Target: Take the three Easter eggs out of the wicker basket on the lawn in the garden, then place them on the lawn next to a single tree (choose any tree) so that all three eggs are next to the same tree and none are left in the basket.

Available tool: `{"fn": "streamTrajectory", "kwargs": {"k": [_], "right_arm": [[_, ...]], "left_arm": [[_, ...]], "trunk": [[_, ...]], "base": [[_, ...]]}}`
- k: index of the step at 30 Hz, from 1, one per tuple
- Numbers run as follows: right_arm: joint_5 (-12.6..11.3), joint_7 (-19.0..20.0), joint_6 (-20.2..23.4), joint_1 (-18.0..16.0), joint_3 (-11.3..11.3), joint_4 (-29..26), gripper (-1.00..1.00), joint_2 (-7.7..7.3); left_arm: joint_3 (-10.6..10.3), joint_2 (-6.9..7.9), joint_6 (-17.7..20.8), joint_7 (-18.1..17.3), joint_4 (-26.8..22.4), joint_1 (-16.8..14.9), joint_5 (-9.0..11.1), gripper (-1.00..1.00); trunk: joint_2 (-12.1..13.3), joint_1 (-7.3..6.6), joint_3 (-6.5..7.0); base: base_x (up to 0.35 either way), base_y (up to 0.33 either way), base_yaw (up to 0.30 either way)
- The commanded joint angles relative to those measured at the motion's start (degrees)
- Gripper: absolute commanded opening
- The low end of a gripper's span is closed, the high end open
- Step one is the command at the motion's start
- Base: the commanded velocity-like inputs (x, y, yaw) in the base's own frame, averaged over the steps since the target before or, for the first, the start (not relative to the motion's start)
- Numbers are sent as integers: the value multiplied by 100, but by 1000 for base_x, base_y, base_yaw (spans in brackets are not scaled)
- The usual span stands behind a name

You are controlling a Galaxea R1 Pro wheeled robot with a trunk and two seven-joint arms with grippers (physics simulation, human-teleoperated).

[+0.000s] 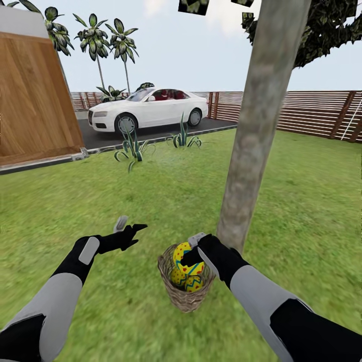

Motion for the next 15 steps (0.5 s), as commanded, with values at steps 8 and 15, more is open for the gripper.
{"fn": "streamTrajectory", "kwargs": {"k": [8,15], "right_arm": [[-55,-17,21,-6,35,-4,-100,-8],[-55,-17,21,-6,35,-4,-100,-11]], "left_arm": [[29,-3,37,-18,0,-5,-14,100],[48,6,28,-19,0,-5,-5,100]], "trunk": [[319,-180,138],[319,-180,138]], "base": [[-303,0,-15],[-19,0,-232]]}}
